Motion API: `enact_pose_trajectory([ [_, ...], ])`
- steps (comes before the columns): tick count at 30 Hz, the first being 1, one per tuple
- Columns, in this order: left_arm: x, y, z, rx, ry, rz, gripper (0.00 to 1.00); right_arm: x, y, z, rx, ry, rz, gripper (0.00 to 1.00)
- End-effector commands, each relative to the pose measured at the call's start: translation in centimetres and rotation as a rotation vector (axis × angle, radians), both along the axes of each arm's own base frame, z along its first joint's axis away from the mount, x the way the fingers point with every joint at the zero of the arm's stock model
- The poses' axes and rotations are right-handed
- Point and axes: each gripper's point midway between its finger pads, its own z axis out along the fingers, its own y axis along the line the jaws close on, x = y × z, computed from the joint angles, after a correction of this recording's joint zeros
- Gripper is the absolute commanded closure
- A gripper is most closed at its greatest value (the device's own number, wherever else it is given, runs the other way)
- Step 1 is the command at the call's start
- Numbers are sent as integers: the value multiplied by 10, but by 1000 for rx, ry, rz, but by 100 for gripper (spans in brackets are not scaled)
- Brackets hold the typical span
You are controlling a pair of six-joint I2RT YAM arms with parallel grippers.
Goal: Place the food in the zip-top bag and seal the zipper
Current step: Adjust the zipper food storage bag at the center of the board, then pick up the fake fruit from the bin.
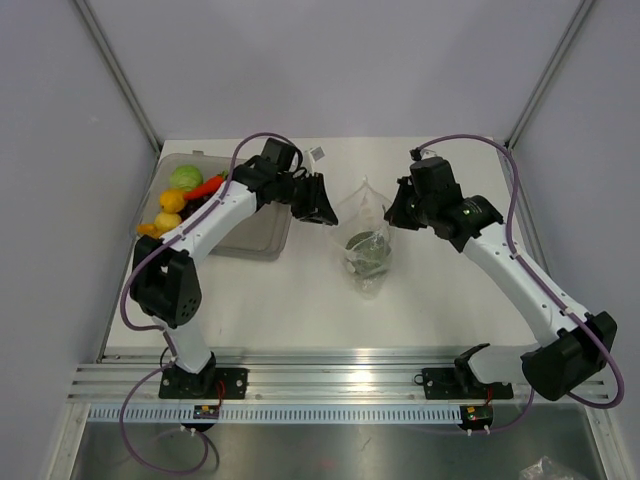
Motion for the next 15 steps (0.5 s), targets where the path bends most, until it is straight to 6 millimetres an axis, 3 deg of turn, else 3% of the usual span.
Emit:
enact_pose_trajectory([
  [1, 5, -2, 63, -73, -185, -48, 72, 15, 4, 42, 43, -129, 7, 100],
  [3, 6, 4, 69, -39, -202, -43, 56, 17, 8, 44, 55, -130, 16, 100],
  [6, 13, 21, 78, 23, -250, -5, 52, 16, 11, 42, 68, -125, 28, 100],
  [8, 23, 41, 94, 31, -292, 45, 48, 15, 11, 44, 73, -131, 30, 100],
  [11, 41, 81, 107, 49, -326, 143, 44, 13, 10, 46, 73, -138, 34, 100],
  [12, 51, 105, 112, 63, -344, 206, 43, 12, 10, 47, 76, -140, 37, 100],
  [15, 72, 160, 106, 164, -348, 375, 34, 10, 10, 50, 82, -149, 38, 100],
])
